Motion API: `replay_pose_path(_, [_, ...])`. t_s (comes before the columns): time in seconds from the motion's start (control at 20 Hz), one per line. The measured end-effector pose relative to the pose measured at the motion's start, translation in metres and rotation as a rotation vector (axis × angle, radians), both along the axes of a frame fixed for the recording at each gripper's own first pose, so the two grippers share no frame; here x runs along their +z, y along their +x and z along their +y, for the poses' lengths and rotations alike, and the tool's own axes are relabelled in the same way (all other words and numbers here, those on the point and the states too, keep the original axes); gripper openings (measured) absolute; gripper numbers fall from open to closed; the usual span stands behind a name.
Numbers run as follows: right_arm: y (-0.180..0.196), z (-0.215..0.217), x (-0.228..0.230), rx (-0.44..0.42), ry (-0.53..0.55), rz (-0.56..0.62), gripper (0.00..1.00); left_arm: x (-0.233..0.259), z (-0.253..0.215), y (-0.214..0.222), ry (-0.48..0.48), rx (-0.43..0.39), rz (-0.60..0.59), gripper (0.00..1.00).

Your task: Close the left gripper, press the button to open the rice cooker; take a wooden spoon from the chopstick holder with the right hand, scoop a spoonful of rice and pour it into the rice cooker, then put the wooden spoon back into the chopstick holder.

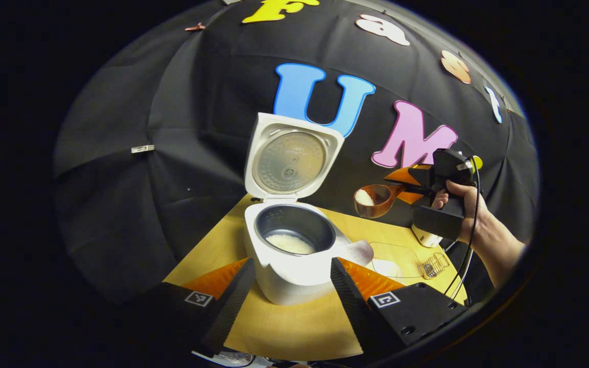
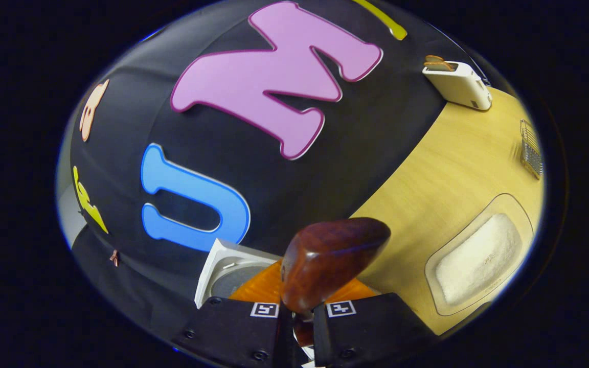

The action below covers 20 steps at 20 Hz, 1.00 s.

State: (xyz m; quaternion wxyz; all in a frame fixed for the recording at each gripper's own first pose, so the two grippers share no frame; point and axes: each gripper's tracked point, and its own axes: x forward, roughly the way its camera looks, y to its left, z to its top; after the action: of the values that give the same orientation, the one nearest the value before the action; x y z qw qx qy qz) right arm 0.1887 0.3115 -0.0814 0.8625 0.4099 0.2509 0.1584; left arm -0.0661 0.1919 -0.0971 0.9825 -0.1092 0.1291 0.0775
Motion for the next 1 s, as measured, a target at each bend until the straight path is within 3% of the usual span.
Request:
replay_pose_path(0.15, [-0.002, 0.035, -0.017, 0.056, -0.054, -0.012, 0.19, -0.002, 0.016, -0.006, 0.001, 0.035, 0.003, 0.92])
replay_pose_path(0.2, [-0.004, 0.046, -0.024, 0.075, -0.074, -0.015, 0.19, -0.003, 0.022, -0.007, 0.004, 0.046, 0.006, 0.96])
replay_pose_path(0.45, [-0.007, 0.09, -0.053, 0.154, -0.202, -0.067, 0.19, -0.004, 0.048, -0.015, -0.026, 0.123, 0.003, 0.95])
replay_pose_path(0.55, [-0.004, 0.1, -0.057, 0.178, -0.267, -0.115, 0.19, -0.007, 0.056, -0.016, -0.034, 0.145, 0.002, 0.92])
replay_pose_path(0.7, [-0.002, 0.114, -0.054, 0.229, -0.378, -0.225, 0.19, -0.007, 0.069, -0.023, -0.023, 0.174, 0.0, 0.96])
replay_pose_path(1.0, [-0.02, 0.15, -0.044, 0.424, -0.69, -0.57, 0.19, -0.013, 0.079, -0.026, -0.039, 0.208, 0.001, 0.96])
